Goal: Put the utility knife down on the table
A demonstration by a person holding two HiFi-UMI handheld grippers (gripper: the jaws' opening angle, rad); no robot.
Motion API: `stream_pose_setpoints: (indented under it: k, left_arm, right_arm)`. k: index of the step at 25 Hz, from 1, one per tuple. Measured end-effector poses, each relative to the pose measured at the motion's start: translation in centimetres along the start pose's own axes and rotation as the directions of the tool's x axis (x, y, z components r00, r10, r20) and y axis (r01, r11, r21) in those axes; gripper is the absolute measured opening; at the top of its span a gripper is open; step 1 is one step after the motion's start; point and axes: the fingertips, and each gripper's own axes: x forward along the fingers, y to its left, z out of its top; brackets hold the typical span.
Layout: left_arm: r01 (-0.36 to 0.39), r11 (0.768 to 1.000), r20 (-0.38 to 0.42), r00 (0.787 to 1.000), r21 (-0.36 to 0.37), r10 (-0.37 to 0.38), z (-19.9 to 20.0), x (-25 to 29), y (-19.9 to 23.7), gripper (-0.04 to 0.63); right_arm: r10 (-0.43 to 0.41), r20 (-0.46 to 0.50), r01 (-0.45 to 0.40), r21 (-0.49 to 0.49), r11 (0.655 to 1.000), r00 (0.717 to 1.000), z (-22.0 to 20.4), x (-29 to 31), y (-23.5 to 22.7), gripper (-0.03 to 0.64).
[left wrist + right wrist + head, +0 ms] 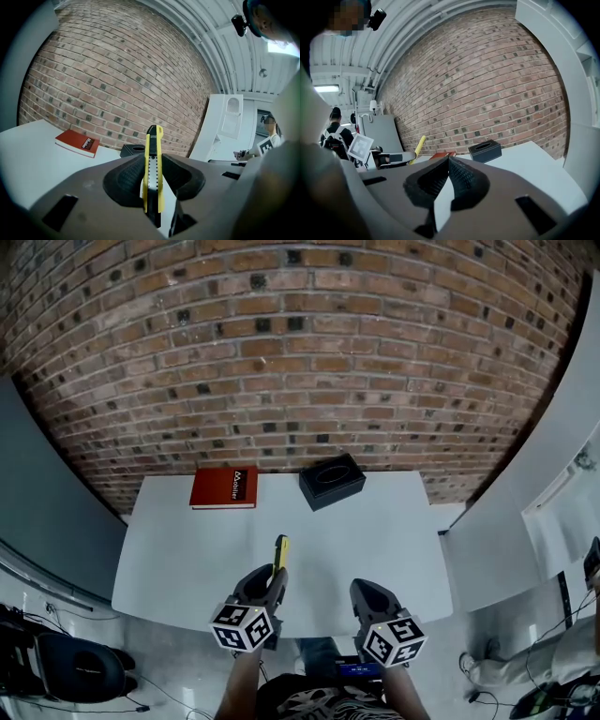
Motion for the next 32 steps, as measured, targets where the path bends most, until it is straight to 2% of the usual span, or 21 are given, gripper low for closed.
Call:
stream_pose_setpoints:
  k: [6,16,23,32]
  left_arm:
    - [-0.007,1.0,-0.005,1.0,0.004,0.007,0.7,1.7,1.1,0.118]
    - [-0.016,1.0,-0.054,0.998,0.001,0.016,-0.3,3.3,2.4,0.118]
    - [-0.017,1.0,-0.093,0.996,-0.013,0.016,-2.2,4.5,3.5,0.118]
    - [-0.048,0.998,-0.185,0.982,-0.046,0.039,-6.6,6.1,5.3,0.118]
  right_arm:
    - [0.001,-0.003,-0.001,-0.004,1.0,1.0,0.7,2.1,-1.0,0.0]
    - [-0.012,-0.044,0.014,0.023,1.0,0.999,-0.7,4.1,-2.4,0.0]
    - [-0.037,-0.079,0.039,0.021,0.999,0.996,-2.4,4.9,-3.6,0.0]
    - [-0.052,-0.164,0.058,0.034,0.998,0.985,-6.0,6.4,-5.8,0.0]
